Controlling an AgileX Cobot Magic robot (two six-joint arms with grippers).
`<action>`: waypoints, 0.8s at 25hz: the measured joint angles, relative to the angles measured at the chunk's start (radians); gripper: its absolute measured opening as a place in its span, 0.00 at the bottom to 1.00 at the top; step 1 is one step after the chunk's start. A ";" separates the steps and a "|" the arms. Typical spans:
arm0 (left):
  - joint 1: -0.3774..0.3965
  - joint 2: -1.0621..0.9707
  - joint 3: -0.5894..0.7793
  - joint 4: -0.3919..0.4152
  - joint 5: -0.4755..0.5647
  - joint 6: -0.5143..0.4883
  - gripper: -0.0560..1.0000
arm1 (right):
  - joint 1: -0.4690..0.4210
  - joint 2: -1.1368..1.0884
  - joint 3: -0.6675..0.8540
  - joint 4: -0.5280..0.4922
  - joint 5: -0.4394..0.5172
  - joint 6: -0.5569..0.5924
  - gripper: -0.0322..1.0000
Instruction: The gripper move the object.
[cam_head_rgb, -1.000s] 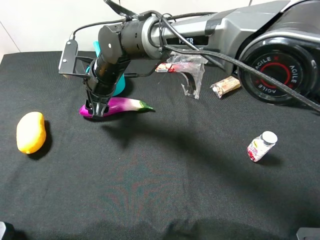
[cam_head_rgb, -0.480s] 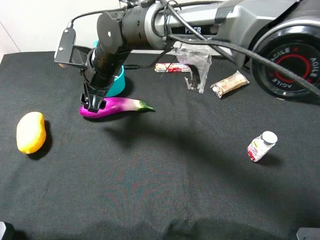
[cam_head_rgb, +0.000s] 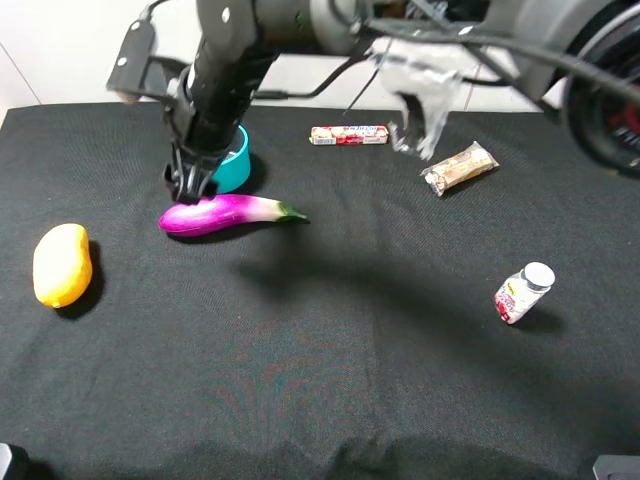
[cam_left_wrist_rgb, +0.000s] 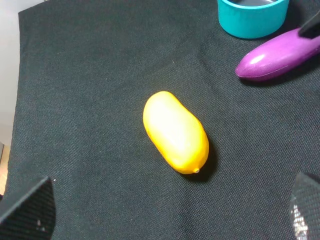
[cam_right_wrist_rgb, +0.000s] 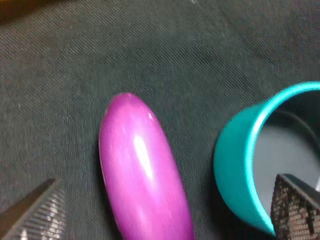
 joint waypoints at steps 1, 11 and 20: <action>0.000 0.000 0.000 0.000 0.000 0.000 0.99 | -0.011 -0.010 0.000 -0.004 0.023 0.013 0.63; 0.000 0.000 0.000 0.000 0.000 0.000 0.99 | -0.087 -0.099 -0.001 -0.111 0.237 0.146 0.63; 0.000 0.000 0.000 0.000 0.000 0.000 0.99 | -0.156 -0.162 -0.001 -0.149 0.412 0.216 0.62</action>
